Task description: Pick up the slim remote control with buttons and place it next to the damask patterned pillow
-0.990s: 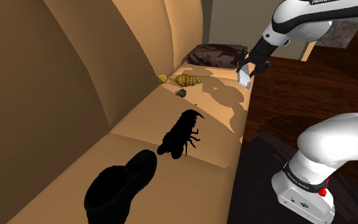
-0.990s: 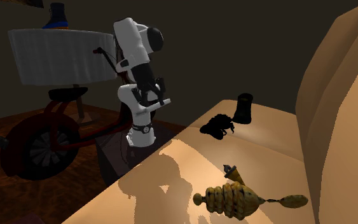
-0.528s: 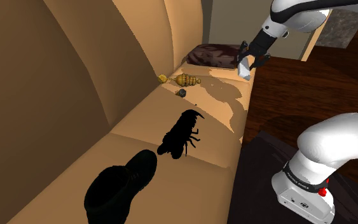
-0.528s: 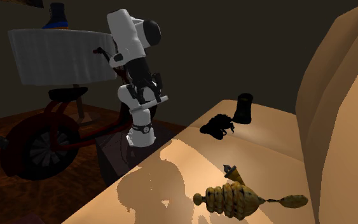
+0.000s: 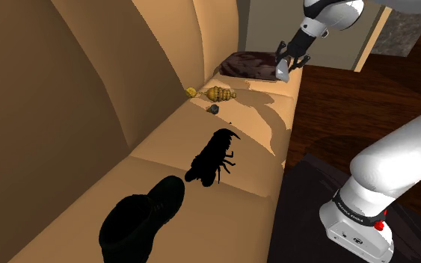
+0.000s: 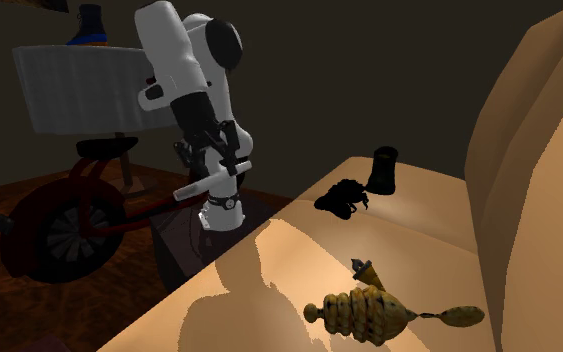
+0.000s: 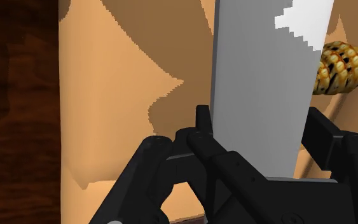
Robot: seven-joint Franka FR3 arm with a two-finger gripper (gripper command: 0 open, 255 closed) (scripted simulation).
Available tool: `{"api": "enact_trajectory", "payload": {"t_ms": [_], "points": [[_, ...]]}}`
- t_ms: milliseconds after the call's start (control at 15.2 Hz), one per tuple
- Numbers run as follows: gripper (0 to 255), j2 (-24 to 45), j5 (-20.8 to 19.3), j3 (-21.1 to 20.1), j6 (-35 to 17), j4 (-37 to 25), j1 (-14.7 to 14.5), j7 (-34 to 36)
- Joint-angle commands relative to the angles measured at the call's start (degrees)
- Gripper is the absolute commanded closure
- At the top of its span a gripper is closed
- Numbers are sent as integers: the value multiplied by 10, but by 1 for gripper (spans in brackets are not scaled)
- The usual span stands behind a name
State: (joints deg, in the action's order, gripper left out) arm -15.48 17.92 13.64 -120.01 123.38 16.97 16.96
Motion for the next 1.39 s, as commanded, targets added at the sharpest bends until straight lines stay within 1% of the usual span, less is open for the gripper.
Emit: {"api": "enact_trajectory", "payload": {"t_ms": [0, 264, 528, 792, 990, 1056, 1320], "points": [[255, 47, 11, 12, 9, -50, -1, -16], [255, 140, 39, 32, 35, -155, 5, -46], [255, 238, 71, 44, 72, -275, 22, -69], [255, 345, 102, 48, 123, -419, 52, -80], [255, 438, 124, 44, 174, -557, 85, -77], [255, 448, 126, 43, 179, -573, 90, -76], [255, 443, 127, 42, 149, -535, 85, -88]]}}
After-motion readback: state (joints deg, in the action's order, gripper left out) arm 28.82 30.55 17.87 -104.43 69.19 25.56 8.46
